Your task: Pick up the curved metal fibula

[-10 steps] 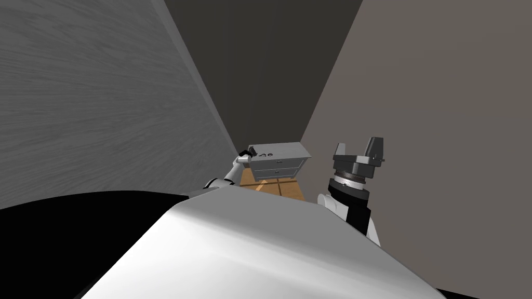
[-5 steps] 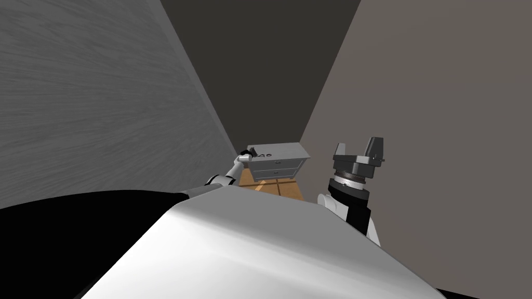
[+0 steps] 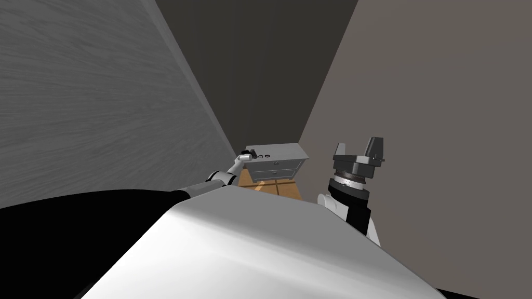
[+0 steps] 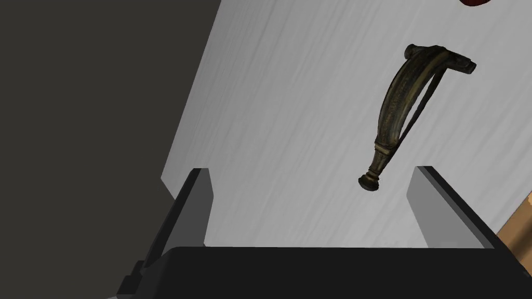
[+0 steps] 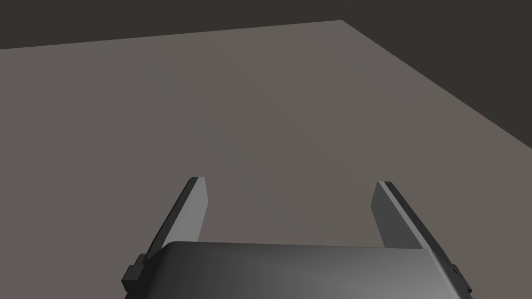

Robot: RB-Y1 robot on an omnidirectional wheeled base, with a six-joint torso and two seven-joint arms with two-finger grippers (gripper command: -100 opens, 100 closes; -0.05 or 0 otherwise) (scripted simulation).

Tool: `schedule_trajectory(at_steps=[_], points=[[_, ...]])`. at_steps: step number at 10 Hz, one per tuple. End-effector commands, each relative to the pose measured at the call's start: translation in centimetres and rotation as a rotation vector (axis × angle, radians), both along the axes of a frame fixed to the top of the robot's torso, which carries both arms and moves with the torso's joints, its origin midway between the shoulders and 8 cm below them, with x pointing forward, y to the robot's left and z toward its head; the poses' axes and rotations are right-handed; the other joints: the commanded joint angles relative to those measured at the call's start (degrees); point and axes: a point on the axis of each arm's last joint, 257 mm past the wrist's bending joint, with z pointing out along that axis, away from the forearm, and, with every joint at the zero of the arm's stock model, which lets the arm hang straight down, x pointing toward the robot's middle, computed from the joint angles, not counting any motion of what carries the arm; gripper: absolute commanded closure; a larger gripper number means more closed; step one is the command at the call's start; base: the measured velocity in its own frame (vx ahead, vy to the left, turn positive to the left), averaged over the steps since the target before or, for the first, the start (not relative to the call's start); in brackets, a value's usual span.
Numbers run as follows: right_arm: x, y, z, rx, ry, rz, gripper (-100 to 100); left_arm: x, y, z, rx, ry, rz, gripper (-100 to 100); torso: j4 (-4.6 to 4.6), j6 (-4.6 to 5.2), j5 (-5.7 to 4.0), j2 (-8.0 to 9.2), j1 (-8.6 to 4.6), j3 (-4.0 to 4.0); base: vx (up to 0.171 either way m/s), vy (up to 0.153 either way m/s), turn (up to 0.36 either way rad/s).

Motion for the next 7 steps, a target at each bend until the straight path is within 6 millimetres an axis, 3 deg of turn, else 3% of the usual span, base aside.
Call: schedule_trajectory(at_steps=[1, 7], points=[[0.0, 0.0, 0.0, 0.0, 0.0, 0.0, 0, -0.5, -0.2, -1.2, -0.001, 0.05, -0.001, -100, 0.0, 0.0, 0.0, 0.0, 0.0, 0.0, 0.072, -0.046, -0.01], [0.0, 0.0, 0.0, 0.0, 0.0, 0.0, 0, -2.2, -0.1, -4.1, 0.002, 0.146, -0.001, -100, 0.02, -0.01, 0.02, 0.1, 0.11, 0.06, 0.037, -0.028, -0.007]])
